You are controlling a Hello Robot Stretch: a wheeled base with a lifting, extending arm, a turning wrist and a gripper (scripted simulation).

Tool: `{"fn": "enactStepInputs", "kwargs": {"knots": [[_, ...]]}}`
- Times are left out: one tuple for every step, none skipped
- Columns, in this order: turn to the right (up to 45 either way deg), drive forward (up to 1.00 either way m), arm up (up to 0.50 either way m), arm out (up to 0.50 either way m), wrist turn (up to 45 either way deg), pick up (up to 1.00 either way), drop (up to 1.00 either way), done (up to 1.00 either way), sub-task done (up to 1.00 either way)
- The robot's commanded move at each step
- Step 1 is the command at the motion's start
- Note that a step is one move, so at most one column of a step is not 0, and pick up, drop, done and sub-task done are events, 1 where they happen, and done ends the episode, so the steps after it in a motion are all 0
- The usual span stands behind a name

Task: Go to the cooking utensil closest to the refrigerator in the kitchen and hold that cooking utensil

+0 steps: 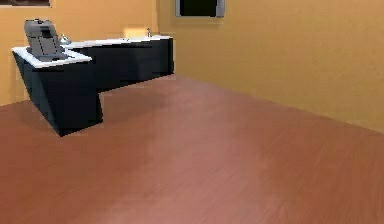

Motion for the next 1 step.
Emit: {"fn": "enactStepInputs", "kwargs": {"knots": [[-12.0, 0.00, 0.00, 0.00, 0.0, 0.00, 0.00, 0.00, 0.00]]}}
